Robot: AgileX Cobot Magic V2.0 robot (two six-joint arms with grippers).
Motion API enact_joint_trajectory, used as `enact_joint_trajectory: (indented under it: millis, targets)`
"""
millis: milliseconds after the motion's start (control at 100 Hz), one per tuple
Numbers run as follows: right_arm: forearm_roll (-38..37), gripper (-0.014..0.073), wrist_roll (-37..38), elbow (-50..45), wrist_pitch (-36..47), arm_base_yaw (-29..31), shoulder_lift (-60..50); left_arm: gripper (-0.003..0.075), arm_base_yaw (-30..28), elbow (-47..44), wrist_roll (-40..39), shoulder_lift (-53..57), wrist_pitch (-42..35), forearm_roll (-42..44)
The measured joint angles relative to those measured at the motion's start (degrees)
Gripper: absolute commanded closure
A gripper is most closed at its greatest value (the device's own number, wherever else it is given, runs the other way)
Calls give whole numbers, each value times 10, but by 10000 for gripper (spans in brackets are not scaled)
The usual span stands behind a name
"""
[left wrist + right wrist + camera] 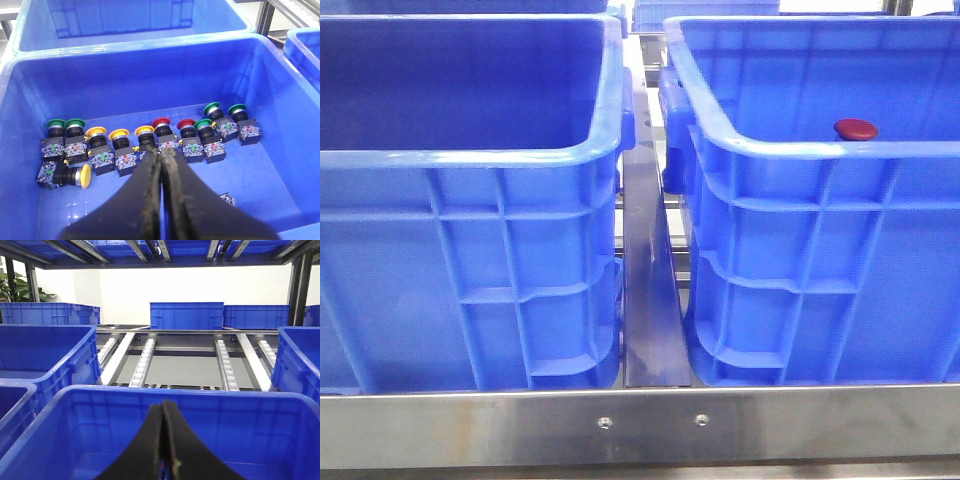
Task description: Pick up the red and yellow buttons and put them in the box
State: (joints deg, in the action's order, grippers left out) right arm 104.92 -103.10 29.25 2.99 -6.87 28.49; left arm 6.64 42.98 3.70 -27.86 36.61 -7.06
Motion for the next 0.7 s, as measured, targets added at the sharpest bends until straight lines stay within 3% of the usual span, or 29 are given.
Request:
enact_joint_trajectory:
  millis: [700]
  targets:
    - [0,681,0,0,0,0,0,739,0,0,0,0,-5,4]
